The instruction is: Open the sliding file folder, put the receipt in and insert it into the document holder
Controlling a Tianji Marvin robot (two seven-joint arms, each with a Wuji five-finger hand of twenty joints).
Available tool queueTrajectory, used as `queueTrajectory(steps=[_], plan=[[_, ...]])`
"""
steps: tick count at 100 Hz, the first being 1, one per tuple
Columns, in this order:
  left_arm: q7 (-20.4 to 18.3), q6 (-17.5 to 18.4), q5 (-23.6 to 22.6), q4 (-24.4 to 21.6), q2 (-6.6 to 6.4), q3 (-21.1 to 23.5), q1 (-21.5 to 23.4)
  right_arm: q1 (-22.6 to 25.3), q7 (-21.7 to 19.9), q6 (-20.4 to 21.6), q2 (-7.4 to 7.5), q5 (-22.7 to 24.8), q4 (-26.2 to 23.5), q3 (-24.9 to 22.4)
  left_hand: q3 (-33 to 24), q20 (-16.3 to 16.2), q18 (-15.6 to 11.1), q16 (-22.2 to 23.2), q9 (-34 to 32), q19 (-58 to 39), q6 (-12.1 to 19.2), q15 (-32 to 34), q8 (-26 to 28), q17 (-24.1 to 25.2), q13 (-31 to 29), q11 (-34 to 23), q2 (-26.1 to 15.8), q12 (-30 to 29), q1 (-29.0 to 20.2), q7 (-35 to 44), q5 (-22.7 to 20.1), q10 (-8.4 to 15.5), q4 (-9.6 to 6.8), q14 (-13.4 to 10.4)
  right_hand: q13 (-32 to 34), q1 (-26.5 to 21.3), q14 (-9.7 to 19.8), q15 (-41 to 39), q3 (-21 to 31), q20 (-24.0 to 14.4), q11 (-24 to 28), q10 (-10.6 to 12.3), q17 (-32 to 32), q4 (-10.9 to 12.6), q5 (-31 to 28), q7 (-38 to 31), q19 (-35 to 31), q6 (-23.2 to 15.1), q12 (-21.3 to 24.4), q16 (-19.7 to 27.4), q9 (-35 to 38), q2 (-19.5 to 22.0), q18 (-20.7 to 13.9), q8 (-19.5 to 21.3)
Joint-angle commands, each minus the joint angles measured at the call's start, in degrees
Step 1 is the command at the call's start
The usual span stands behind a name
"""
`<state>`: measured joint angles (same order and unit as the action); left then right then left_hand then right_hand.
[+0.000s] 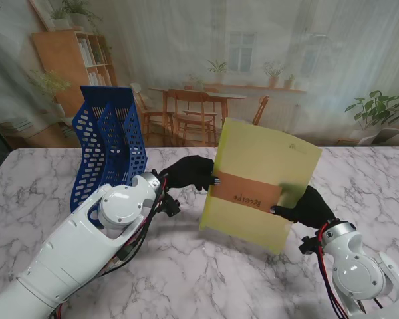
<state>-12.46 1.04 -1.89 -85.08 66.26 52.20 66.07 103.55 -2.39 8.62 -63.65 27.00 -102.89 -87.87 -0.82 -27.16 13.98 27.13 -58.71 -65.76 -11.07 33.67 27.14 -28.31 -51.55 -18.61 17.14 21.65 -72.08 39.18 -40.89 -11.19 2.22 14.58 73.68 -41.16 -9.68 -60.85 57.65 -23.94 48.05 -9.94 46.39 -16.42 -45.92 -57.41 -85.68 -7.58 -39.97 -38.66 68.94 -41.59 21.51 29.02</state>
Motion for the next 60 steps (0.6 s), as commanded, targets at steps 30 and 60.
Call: queueTrajectory(steps=[30,60], plan=[[-1.54,-0.52,1.26,0.25,0.05,-0.01,-0.60,-0.39,6.31,3.08,-1.46,-5.38,2.50,1.20,1.33,-0.67,-2.20,-0.87,3.11,0.03,0.43,0.27,-0.97,2.91,2.94,-0.78,-3.11,-0.31,-1.85,-2.42,2.48,-0.26,-1.02,1.62,1.05,-4.97,0.32,-2.06,7.07,-0.26,0.16,-0.21,0.45,2.35,-4.56,-5.37,-1.46,-4.05,-0.75,-0.33,1.31,0.08,0.32,2.78],[-2.74,-0.99,2.04,2.59,0.06,-1.27,-0.46,-0.15,11.78,7.76,-2.99,-9.51,2.14,1.41,1.80,-0.20,-2.09,-0.58,15.54,6.33,3.28,-4.19,1.17,8.99,10.12,0.41,-1.90,-4.79,-1.21,-12.02,7.76,-0.62,-1.17,2.62,1.15,-4.74,1.43,-1.54,6.29,-0.09,0.41,0.61,0.73,2.41,-3.67,-5.66,-1.19,-5.23,-0.69,-0.15,0.89,1.01,-0.76,3.22]])
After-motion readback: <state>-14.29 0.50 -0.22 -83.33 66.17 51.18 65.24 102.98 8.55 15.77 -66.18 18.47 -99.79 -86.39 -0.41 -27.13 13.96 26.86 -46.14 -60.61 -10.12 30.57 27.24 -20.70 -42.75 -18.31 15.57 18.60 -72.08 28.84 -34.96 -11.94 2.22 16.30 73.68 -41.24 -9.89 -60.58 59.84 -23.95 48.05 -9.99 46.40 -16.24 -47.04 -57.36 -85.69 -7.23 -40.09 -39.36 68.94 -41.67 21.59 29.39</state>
